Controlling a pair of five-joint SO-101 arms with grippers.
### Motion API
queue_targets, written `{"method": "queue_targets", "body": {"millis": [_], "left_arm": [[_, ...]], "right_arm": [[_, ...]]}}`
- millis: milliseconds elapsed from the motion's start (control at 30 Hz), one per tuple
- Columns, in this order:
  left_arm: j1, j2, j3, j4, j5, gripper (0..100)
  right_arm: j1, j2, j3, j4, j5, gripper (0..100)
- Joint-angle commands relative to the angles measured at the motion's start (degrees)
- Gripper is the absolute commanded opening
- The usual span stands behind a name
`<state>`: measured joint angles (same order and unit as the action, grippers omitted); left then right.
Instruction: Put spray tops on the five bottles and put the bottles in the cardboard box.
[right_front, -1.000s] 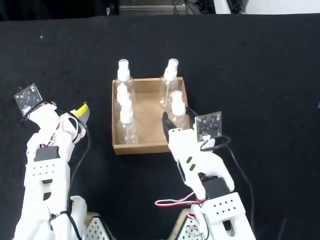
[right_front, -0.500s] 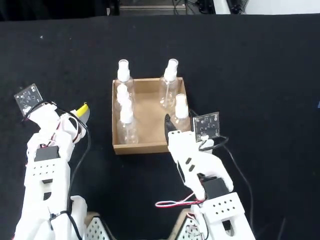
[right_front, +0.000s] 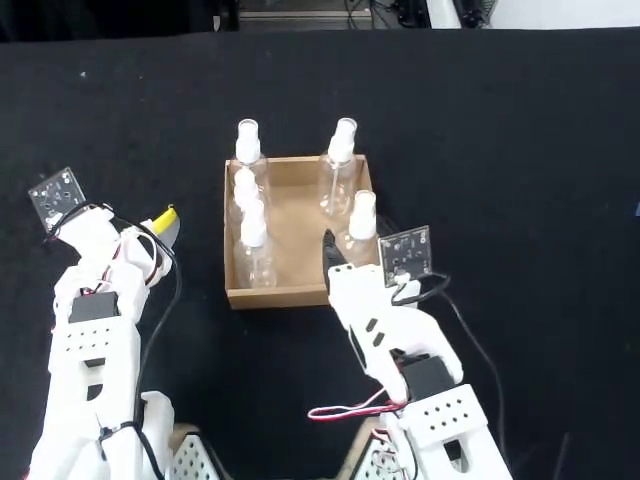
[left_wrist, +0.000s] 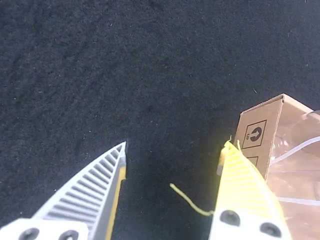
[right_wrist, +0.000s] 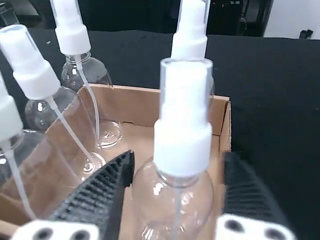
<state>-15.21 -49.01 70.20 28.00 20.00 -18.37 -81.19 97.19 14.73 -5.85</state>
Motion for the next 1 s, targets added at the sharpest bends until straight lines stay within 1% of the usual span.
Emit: {"method": "queue_targets", "body": {"millis": [0, 233, 400, 500, 567, 700, 967], "left_arm": [[-0.57, -1.58, -0.84, -1.05, -0.09, 28], [-0.57, -1.58, -0.84, -1.05, -0.09, 28], [-0.57, -1.58, -0.92, -1.05, -0.09, 28], [-0.57, -1.58, -0.92, -1.05, -0.09, 28], [-0.57, -1.58, -0.92, -1.05, -0.09, 28], [-0.57, -1.58, -0.92, -1.05, -0.09, 28], [-0.57, -1.58, -1.1, -1.05, -0.09, 28]], "right_arm": [[-0.88, -1.8, -0.04, 1.41, 0.09, 33.2], [-0.88, -1.89, -0.04, 1.32, 0.09, 27.8], [-0.88, -1.89, -0.66, 1.23, 3.78, 27.9], [-0.88, -1.89, -1.89, 1.67, 4.04, 28.0], [-0.7, -1.89, -2.24, 1.67, 4.04, 29.6], [-0.7, -1.63, -2.33, 1.85, 4.04, 37.7], [-0.53, -1.89, -5.23, 2.99, 3.69, 37.8]]}}
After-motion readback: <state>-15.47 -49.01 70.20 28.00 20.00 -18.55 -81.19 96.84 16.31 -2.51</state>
